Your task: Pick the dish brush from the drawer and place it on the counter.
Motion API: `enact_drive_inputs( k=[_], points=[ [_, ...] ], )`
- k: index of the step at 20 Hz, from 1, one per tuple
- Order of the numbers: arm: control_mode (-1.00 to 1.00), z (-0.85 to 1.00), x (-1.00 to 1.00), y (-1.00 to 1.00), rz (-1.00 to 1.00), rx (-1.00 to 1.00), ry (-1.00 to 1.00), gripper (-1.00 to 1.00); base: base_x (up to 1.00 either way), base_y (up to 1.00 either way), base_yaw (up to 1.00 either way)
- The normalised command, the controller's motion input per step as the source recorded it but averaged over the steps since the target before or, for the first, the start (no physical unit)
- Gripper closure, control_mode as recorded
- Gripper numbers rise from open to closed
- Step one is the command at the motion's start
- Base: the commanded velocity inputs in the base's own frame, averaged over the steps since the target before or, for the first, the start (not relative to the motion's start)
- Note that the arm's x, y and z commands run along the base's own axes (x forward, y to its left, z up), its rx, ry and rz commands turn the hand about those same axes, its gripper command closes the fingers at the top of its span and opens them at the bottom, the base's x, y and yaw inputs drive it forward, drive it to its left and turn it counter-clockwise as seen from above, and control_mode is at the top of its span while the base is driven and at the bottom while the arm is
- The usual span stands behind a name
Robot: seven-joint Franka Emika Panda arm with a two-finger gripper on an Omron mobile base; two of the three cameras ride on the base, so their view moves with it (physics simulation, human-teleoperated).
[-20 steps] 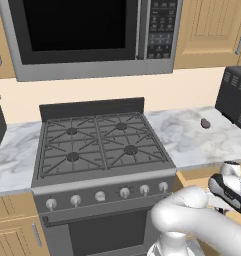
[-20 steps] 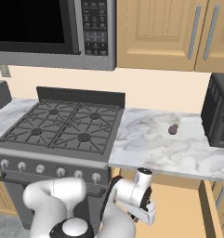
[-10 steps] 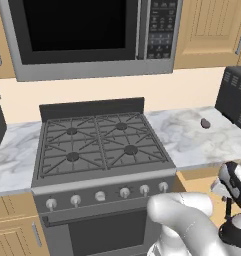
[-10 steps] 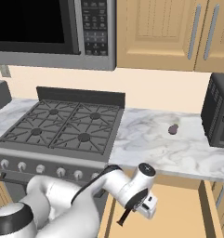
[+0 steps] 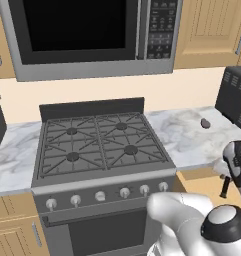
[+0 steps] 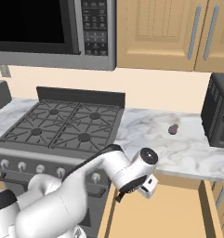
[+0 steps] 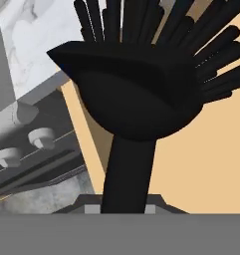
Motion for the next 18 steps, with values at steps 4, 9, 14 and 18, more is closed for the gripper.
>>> enact_drive_inputs(
  k=[4,9,14,18],
  points=[
    [-1.00,1.00,0.64,-0.63,0.10,0.20,-0.11,1.00,0.00,0.00,0.00],
    [-1.00,1.00,0.82,-0.51,0.09,0.17,-0.12,1.00,0.00,0.00,0.00],
    [-1.00,0.43,0.99,-0.14,0.00,0.04,0.07,1.00,0.00,0.00,0.00],
    [-1.00,-0.18,1.00,0.04,0.00,-0.09,0.17,1.00,0.00,0.00,0.00]
  ],
)
